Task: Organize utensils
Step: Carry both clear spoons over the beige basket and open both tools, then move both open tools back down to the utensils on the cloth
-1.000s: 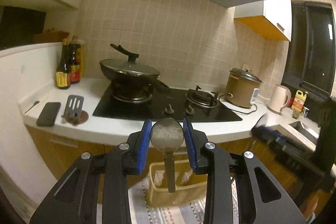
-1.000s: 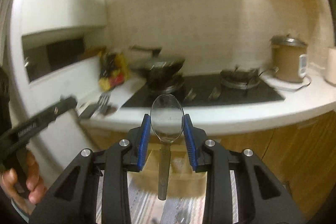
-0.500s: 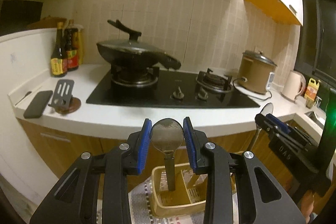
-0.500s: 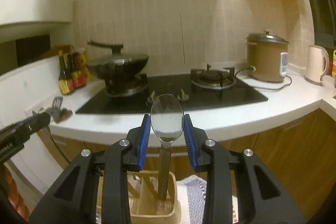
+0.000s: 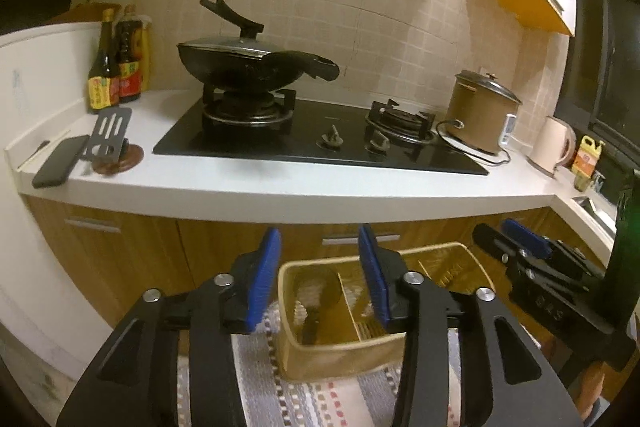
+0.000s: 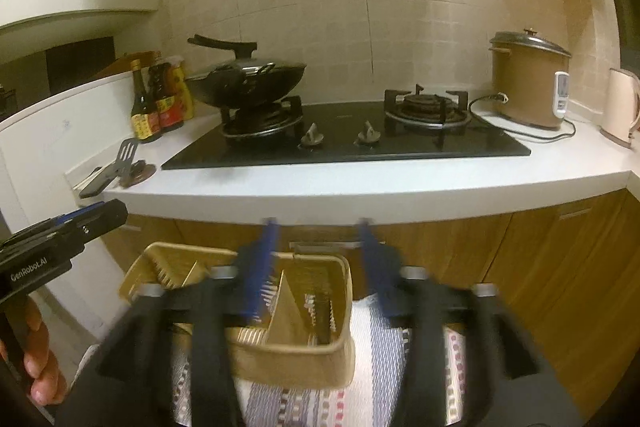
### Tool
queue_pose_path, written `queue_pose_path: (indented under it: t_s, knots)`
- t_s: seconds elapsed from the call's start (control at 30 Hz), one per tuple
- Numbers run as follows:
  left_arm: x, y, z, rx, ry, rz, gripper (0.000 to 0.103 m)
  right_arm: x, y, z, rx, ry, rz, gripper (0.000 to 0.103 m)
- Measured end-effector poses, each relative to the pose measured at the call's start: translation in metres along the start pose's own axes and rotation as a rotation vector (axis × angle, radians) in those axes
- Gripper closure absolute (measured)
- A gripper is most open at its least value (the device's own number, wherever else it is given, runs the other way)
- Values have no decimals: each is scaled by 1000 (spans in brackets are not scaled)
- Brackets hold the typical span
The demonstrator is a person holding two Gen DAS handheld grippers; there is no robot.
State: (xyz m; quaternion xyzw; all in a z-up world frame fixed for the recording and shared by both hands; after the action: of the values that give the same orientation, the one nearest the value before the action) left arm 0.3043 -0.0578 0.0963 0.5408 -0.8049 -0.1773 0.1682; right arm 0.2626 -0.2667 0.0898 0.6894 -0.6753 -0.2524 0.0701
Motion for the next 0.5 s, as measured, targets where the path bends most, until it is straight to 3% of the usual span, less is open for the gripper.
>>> queue_pose_path:
  t_s: [0.27,0.5]
  knots:
    - [-12,40,25,-39,31,11,60,10,44,1,-34,-22,-5,32]
    - [-34,80,65,-164,73,24,60,26,66,14,-195,-66,-31,32]
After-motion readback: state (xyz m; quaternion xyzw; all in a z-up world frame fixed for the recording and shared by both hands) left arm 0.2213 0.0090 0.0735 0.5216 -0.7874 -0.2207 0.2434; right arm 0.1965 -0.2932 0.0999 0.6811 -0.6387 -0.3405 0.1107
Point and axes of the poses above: each gripper's, at about its wrist camera, not at the fingertips, and y roughly against the way its jaws point, x to its right, z to its underside, the point moved 2 cm from there along -y, roughly the way its jaws point, and after that the axes turned 6 degrees about -y, right-handed, at the moved point
